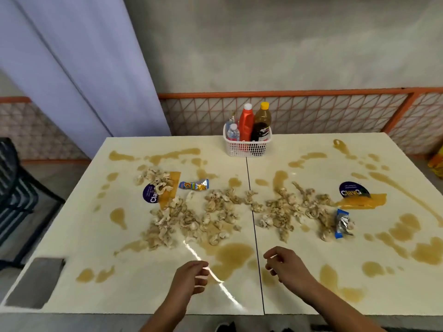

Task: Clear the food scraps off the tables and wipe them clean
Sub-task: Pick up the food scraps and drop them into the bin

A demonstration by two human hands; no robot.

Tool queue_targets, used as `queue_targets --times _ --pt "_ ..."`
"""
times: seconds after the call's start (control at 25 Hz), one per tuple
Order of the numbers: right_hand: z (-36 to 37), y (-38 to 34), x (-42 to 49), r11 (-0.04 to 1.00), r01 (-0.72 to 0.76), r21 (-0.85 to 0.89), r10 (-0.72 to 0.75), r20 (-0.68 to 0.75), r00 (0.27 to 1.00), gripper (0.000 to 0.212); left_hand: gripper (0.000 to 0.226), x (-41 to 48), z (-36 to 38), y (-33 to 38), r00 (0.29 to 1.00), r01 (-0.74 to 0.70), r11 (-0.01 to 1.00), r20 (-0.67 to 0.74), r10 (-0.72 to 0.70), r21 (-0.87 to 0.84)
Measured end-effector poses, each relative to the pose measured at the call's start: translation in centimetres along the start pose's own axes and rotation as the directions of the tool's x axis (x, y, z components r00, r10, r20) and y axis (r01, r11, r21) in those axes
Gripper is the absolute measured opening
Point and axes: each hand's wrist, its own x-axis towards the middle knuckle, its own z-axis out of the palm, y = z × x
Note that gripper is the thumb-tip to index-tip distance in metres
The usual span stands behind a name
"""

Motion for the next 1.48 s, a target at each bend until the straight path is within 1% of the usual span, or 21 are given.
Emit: queue_targets --times 0.08,0.12,0.2,0.24,0.32,0.4,0.52,0.68,0.76,0.88,1.0,1.04,1.12,1.2,1.24,1.28,1.36,1.4,1.48 --pt "2.4 -1.4 1.5 0.973 0.111 -0.202 -0.093 0.095 0.991 0.018 0.019 0.8 -2.4 -0.7 0.999 0.025 1.000 -0.022 -0.025 0.013" --pt "3.8 -2.4 2.4 0.937 0.172 -0.304 -0.130 0.153 0.980 0.019 0.019 1.1 -3.7 -1.1 0.999 0.037 0.999 -0.027 -0.036 0.014" --pt "6.1 -3.9 4.5 0.834 0.273 -0.480 -0.179 0.233 0.956 0.026 0.019 1.4 -5.6 -1.7 0.998 0.051 0.999 -0.030 -0.051 0.017" --pt "7.1 -4.4 5.6 0.779 0.301 -0.549 -0.188 0.253 0.949 0.031 0.018 1.5 -6.3 -1.9 0.998 0.056 0.998 -0.034 -0.055 0.017" --pt "9.0 -5.3 7.6 0.703 0.299 -0.646 -0.164 0.261 0.951 0.038 0.017 1.8 -7.9 -2.3 0.997 0.063 0.998 -0.041 -0.062 0.019" --pt "10.4 -6.1 9.0 0.632 0.289 -0.719 -0.143 0.259 0.955 0.038 0.018 2.1 -9.3 -2.8 0.996 0.075 0.997 -0.052 -0.075 0.010" --pt "11.6 -7.1 10.4 0.543 0.282 -0.791 -0.101 0.272 0.957 0.038 0.018 2.2 -10.6 -3.4 0.995 0.075 0.997 -0.061 -0.075 -0.014" --pt "12.4 -7.2 11.8 0.473 0.269 -0.839 0.014 0.312 0.950 0.054 0.018 2.3 -11.8 -4.1 0.993 0.093 0.995 -0.077 -0.095 -0.026" --pt "12.7 -7.0 12.3 0.466 0.267 -0.844 0.036 0.320 0.947 0.056 0.015 2.3 -12.6 -4.5 0.993 0.086 0.996 -0.083 -0.088 -0.021" --pt "13.0 -6.6 12.7 0.464 0.248 -0.851 0.054 0.307 0.950 0.057 0.016 2.2 -13.8 -5.2 0.995 0.043 0.996 -0.097 -0.035 0.083" --pt "13.4 -6.2 12.9 0.441 0.247 -0.863 0.006 0.278 0.960 0.054 0.018 2.4 -14.7 -5.3 0.993 0.008 0.989 -0.115 0.010 0.149" --pt "13.4 -6.0 13.0 0.451 0.246 -0.858 -0.020 0.266 0.964 0.052 0.018 2.5 -15.0 -5.3 0.993 -0.002 0.987 -0.117 0.021 0.160" --pt "13.5 -5.8 12.8 0.521 0.242 -0.819 -0.092 0.228 0.969 0.045 0.018 2.9 -15.4 -5.1 0.993 -0.022 0.982 -0.112 0.043 0.186" --pt "13.6 -6.2 12.2 0.636 0.239 -0.733 -0.188 0.153 0.970 0.026 0.017 3.9 -15.8 -4.6 0.991 -0.057 0.966 -0.103 0.086 0.252" --pt "13.6 -6.6 11.5 0.713 0.223 -0.665 -0.225 0.084 0.971 0.016 0.015 4.6 -16.0 -4.0 0.987 -0.081 0.947 -0.108 0.120 0.312" --pt "13.7 -7.1 10.7 0.797 0.192 -0.573 -0.235 -0.002 0.972 0.014 0.013 5.5 -16.1 -3.3 0.977 -0.112 0.917 -0.127 0.172 0.382" --pt "13.6 -7.7 8.9 0.936 0.100 -0.337 -0.158 -0.148 0.976 0.024 0.011 8.2 -16.1 -1.4 0.932 -0.162 0.830 -0.193 0.306 0.534" --pt "13.5 -7.8 7.9 0.977 0.055 -0.205 -0.092 -0.174 0.980 0.026 0.018 9.7 -16.0 -0.2 0.902 -0.165 0.784 -0.229 0.365 0.599" --pt "13.2 -7.6 6.2 0.999 -0.026 0.032 0.030 -0.142 0.989 0.023 0.039 12.3 -15.9 1.7 0.866 -0.144 0.675 -0.238 0.439 0.723"
